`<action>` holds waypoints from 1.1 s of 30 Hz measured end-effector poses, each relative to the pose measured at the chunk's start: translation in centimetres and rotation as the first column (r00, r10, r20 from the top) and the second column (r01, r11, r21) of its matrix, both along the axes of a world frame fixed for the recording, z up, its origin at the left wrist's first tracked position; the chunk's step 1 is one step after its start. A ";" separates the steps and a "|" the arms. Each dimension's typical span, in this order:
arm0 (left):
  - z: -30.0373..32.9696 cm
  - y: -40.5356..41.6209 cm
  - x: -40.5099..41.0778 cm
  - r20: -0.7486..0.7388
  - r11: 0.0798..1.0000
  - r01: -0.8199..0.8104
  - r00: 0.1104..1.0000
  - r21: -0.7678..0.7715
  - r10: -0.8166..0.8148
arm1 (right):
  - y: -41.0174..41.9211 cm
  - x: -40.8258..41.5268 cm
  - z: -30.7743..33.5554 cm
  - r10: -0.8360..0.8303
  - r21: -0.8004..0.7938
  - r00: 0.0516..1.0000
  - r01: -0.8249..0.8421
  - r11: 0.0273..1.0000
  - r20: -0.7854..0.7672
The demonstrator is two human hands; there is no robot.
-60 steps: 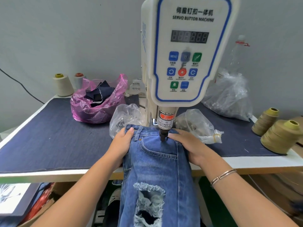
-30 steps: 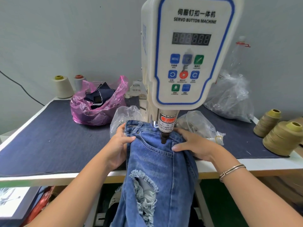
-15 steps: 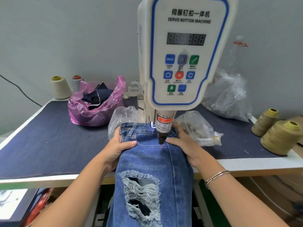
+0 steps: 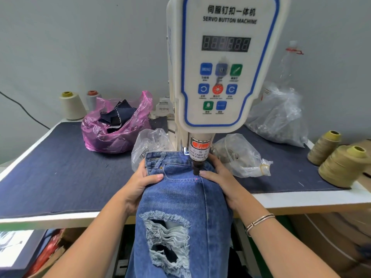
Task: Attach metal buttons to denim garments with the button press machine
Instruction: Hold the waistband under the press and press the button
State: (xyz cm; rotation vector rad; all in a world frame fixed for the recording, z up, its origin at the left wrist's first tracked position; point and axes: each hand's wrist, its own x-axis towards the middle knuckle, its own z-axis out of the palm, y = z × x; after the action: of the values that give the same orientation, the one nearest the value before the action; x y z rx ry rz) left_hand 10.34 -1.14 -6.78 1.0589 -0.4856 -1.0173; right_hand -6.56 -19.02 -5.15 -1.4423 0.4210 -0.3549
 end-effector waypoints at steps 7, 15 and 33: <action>0.0 -0.3 0.0 -0.015 1.000 0.004 1.000 -0.014 -0.004 | -0.2 0.1 -0.4 -0.011 0.021 1.000 0.011 1.000 0.008; 0.4 -0.2 -0.2 -0.054 1.000 0.020 0.998 -0.009 -0.021 | 0.0 0.1 -0.4 -0.032 0.056 0.999 0.031 0.998 0.010; 0.0 -0.4 0.3 -0.055 1.000 0.018 0.998 -0.019 -0.019 | -0.1 0.0 -0.6 -0.026 0.075 1.000 0.027 0.997 -0.007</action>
State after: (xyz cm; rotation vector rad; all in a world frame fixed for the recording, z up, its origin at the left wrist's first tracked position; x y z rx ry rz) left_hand 10.59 -1.57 -6.79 1.0086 -0.4599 -1.0541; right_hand -6.54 -19.07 -5.70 -1.3654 0.4540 -0.3527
